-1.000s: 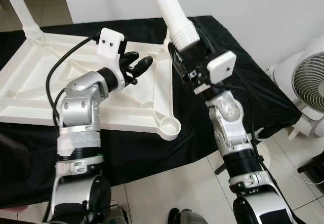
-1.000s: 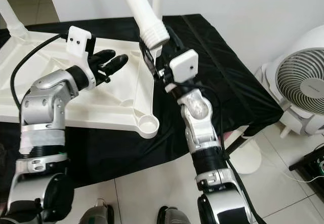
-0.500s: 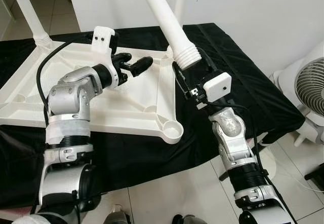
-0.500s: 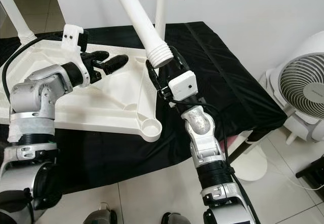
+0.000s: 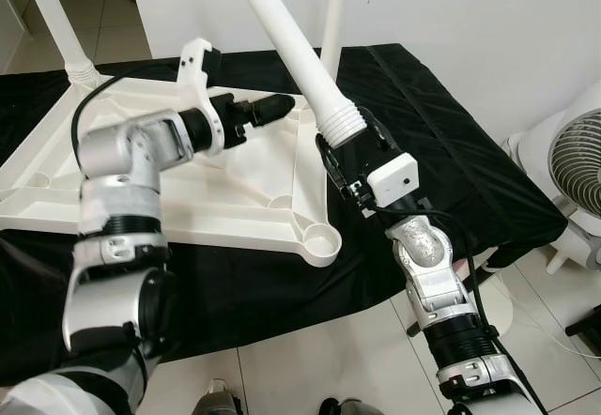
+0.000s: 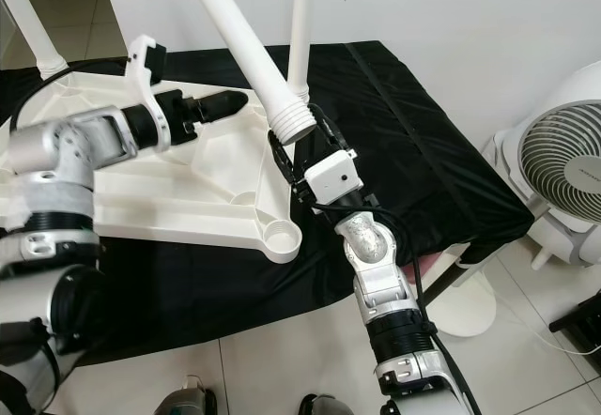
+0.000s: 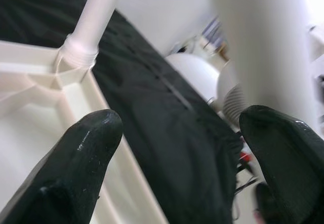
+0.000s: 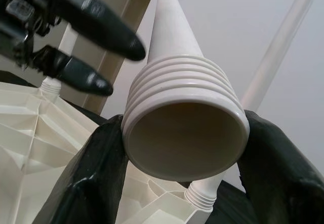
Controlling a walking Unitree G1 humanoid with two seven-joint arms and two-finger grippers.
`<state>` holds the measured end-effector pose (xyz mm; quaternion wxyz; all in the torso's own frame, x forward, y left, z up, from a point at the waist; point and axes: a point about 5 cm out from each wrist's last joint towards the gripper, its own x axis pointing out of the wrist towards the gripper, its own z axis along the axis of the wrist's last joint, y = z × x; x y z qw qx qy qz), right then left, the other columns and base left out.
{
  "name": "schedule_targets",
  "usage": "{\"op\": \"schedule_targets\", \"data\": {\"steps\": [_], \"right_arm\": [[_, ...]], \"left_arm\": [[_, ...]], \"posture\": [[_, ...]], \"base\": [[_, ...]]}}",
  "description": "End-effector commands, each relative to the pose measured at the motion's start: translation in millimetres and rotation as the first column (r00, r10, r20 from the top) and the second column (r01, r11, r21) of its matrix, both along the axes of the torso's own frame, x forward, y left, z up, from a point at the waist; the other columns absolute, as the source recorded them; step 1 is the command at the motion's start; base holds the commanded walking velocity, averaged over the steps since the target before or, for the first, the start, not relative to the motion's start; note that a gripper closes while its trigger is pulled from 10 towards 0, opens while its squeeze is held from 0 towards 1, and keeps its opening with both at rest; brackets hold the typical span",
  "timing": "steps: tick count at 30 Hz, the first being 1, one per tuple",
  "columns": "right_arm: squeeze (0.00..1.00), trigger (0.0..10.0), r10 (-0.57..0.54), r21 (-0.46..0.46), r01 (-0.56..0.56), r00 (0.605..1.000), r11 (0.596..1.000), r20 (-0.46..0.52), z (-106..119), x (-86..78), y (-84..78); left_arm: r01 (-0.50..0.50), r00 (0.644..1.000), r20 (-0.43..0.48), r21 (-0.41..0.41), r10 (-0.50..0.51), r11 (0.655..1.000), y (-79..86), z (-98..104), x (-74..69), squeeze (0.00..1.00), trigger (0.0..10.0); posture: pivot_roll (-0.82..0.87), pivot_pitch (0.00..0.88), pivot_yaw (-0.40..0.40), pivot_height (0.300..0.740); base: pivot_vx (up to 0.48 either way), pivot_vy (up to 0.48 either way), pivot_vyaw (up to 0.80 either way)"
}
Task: Building children table
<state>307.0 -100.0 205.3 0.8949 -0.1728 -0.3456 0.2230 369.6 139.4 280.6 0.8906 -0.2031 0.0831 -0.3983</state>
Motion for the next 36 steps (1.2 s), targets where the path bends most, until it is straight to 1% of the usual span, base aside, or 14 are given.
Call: {"op": "schedule_targets", "data": {"steps": [1,3,4,5,7,10,12,16,19,23,24,27,31,36], "right_arm": [[0.0,10.0,0.0,0.001,0.0,1.0,1.0,0.018,-0.2,-3.2,-0.2],[0.0,10.0,-0.002,-0.002,0.002,1.0,1.0,0.018,-1.9,-6.1,1.1],[0.0,10.0,-0.002,-0.002,0.002,1.0,1.0,0.018,-1.9,-6.1,1.1],[0.0,10.0,0.002,-0.007,-0.002,1.0,1.0,0.022,-2.5,-8.4,3.5],[0.0,10.0,0.005,-0.009,-0.005,1.0,1.0,0.025,-2.4,-9.4,4.8],[0.0,10.0,0.007,-0.012,-0.007,1.0,1.0,0.027,-2.8,-10.1,6.3],[0.0,10.0,0.007,-0.013,-0.006,1.0,1.0,0.027,-3.0,-10.1,6.4],[0.0,10.0,0.02,-0.029,-0.02,1.0,0.999,0.022,-5.8,-10.6,8.7],[0.0,10.0,0.019,-0.029,-0.018,1.0,0.999,0.021,-6.0,-10.2,8.5],[0.0,10.0,0.008,-0.019,-0.008,1.0,1.0,0.008,-7.8,-9.3,6.8],[0.0,10.0,-0.007,-0.013,0.007,1.0,1.0,0.004,-8.5,-9.2,4.6],[0.0,10.0,-0.038,0.02,0.038,0.999,0.999,-0.009,-8.1,-7.5,0.1],[0.0,10.0,-0.058,0.06,0.06,0.998,0.996,-0.023,-7.8,-5.3,-2.5],[0.0,10.0,-0.064,0.063,0.065,0.998,0.996,-0.018,-6.3,-3.1,-1.8]], "left_arm": [[0.046,0.998,-0.03,-0.024,-0.047,0.999,-2.4,-1.4,-0.4,0.0,10.0],[0.073,0.994,-0.08,-0.072,-0.079,0.995,-6.6,2.3,1.0,0.0,10.0],[0.073,0.994,-0.08,-0.072,-0.079,0.995,-6.6,2.3,1.0,0.0,10.0],[0.101,0.988,-0.106,-0.082,-0.11,0.991,-12.3,3.4,1.3,0.0,10.0],[0.115,0.986,-0.113,-0.076,-0.123,0.99,-15.3,3.2,1.3,0.0,10.0],[0.153,0.979,-0.119,-0.086,-0.163,0.984,-24.3,10.5,1.9,0.0,10.0],[0.156,0.979,-0.119,-0.085,-0.165,0.984,-24.9,11.4,2.0,0.0,10.0],[0.185,0.973,-0.119,-0.116,-0.199,0.976,-29.6,19.6,2.3,0.0,10.0],[0.191,0.972,-0.117,-0.112,-0.203,0.975,-30.1,20.2,2.3,0.0,10.0],[0.181,0.974,-0.114,-0.125,-0.195,0.976,-25.9,21.8,4.2,0.0,10.0],[0.167,0.976,-0.118,-0.148,-0.185,0.975,-19.1,22.7,5.2,0.0,10.0],[0.161,0.977,-0.117,-0.156,-0.18,0.975,-11.8,21.4,4.4,0.0,10.0],[0.151,0.978,-0.122,-0.159,-0.171,0.976,-6.2,17.5,3.8,0.0,10.0],[0.143,0.98,-0.117,-0.151,-0.161,0.978,-4.0,15.7,3.7,0.0,10.0]], "posture": [[0.05,0.06,0.017,0.74],[0.05,0.066,0.021,0.74],[0.05,0.066,0.021,0.74],[0.05,0.074,0.036,0.74],[0.05,0.074,0.036,0.74],[0.06,0.073,0.033,0.74],[0.06,0.073,0.033,0.74],[0.06,0.072,0.032,0.74],[0.06,0.072,0.032,0.74],[0.05,0.072,0.031,0.74],[0.05,0.072,0.035,0.74],[0.05,0.073,0.033,0.74],[0.06,0.072,0.025,0.74],[0.06,0.068,0.016,0.74]], "base": [[0.0,0.0,0.0],[0.0,0.0,0.0],[0.0,0.0,0.0],[0.0,0.0,0.0],[0.0,0.0,0.0],[0.0,0.0,0.0],[0.0,0.0,0.0],[0.0,0.0,0.0],[0.0,0.0,0.0],[0.0,0.0,0.0],[0.0,0.0,0.0],[0.0,0.0,0.0],[0.0,0.0,0.0],[0.0,0.0,0.0]]}}
